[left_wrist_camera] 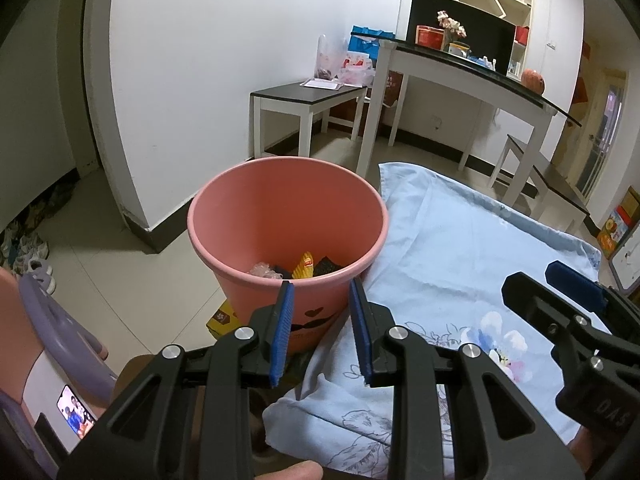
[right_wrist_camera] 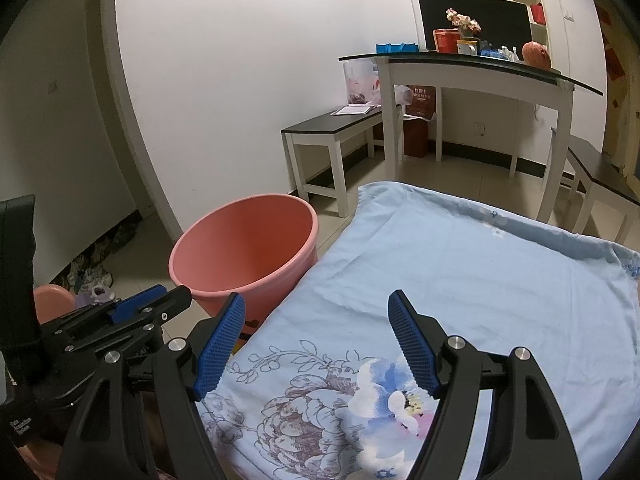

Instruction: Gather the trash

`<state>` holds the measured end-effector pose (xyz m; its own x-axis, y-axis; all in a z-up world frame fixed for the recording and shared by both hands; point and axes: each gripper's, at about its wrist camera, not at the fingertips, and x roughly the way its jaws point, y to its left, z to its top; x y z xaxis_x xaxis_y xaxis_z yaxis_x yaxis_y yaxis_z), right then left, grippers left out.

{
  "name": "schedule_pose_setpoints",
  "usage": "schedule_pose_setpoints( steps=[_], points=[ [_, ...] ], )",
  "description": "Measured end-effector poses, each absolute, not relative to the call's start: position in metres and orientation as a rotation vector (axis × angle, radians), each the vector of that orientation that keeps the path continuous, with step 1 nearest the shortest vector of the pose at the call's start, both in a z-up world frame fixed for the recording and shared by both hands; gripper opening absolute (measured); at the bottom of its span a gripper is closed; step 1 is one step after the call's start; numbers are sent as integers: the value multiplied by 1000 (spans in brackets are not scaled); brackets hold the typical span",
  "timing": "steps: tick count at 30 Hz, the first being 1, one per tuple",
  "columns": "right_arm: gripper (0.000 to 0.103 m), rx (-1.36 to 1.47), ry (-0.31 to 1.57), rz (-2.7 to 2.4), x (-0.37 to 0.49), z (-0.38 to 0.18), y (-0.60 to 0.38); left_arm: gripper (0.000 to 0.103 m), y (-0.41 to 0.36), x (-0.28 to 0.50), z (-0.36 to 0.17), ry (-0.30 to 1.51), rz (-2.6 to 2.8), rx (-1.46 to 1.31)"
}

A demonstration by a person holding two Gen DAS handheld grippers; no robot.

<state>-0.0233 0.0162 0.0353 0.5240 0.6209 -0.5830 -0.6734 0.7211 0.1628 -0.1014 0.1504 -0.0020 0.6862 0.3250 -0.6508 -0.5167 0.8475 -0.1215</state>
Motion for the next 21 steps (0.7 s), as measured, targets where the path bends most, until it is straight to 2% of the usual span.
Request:
schedule_pose_setpoints(
  steps=[21],
  points=[
    [73, -82, 744, 741, 17, 7, 12, 28, 146, -72, -12, 722, 426, -284]
  ],
)
